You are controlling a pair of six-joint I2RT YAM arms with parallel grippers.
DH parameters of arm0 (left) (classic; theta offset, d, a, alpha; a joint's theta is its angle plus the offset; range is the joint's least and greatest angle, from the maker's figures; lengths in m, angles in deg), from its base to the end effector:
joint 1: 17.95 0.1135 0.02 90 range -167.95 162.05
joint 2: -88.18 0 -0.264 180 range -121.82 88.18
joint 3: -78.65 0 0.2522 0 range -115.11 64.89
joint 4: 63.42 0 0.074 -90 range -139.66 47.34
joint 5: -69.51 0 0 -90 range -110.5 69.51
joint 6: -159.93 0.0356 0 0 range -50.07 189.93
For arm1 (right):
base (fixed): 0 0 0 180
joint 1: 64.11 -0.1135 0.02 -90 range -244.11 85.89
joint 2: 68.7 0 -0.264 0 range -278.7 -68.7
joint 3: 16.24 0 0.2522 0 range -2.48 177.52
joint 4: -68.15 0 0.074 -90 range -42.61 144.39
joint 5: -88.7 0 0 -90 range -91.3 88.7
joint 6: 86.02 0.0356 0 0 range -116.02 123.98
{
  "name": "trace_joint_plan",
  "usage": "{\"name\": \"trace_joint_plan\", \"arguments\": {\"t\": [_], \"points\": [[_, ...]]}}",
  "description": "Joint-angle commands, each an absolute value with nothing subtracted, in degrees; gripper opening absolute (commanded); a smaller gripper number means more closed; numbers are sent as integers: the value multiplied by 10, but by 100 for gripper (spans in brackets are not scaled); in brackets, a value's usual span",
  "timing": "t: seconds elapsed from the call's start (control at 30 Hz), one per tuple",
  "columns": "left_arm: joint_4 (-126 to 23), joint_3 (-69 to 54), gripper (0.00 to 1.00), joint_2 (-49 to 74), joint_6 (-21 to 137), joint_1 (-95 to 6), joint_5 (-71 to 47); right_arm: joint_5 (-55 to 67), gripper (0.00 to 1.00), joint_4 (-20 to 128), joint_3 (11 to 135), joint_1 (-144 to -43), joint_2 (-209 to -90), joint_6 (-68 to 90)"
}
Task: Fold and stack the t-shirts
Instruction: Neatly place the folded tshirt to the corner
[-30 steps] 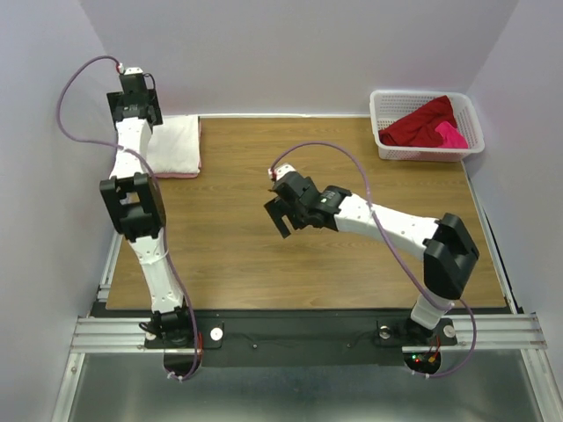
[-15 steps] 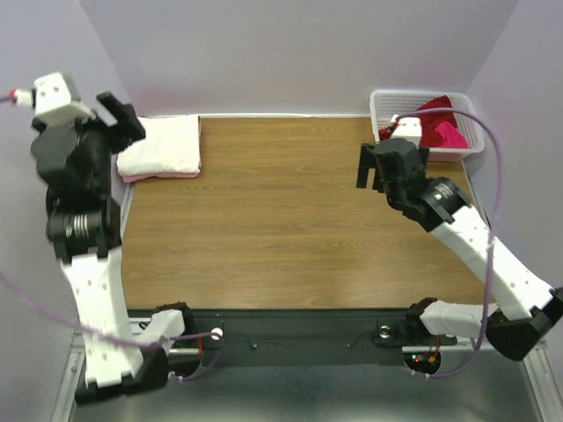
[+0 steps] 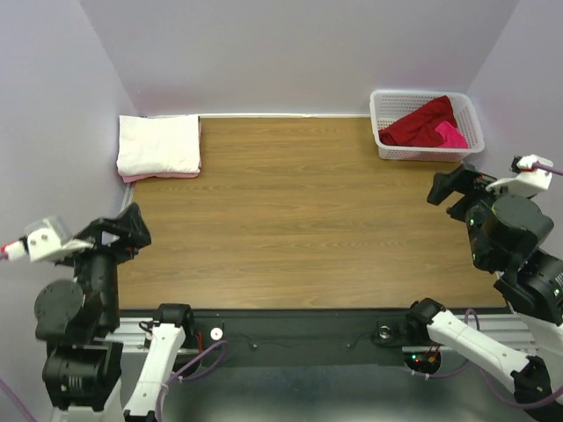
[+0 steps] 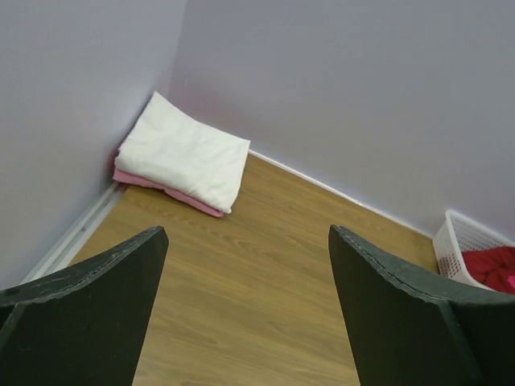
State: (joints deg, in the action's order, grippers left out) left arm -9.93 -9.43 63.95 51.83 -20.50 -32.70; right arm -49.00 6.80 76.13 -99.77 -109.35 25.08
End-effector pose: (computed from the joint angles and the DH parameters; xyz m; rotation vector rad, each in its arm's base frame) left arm -0.0022 0.0076 0.4678 -0.3633 1.3477 -0.1519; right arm 0.0743 0.0209 0.4671 0.3843 1.6392 0.0197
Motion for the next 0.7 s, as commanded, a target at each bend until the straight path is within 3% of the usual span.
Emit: {"name": "trace_joint_plan", "arguments": {"t": [0.0,0.03,0.23,0.67], "points": [[-92,-93,93,699,537,-208,-396,-510,100,89,727,-998,-1052,231],[-106,-88,98,709,535,-208,-406,-511,100,102,715,-997,-1043,226],[-212,-27,99,784,549,-209,-448,-510,100,127,690,-997,-1010,194],[-314,77,99,798,549,-210,-434,-494,100,150,655,-997,-985,196]]}}
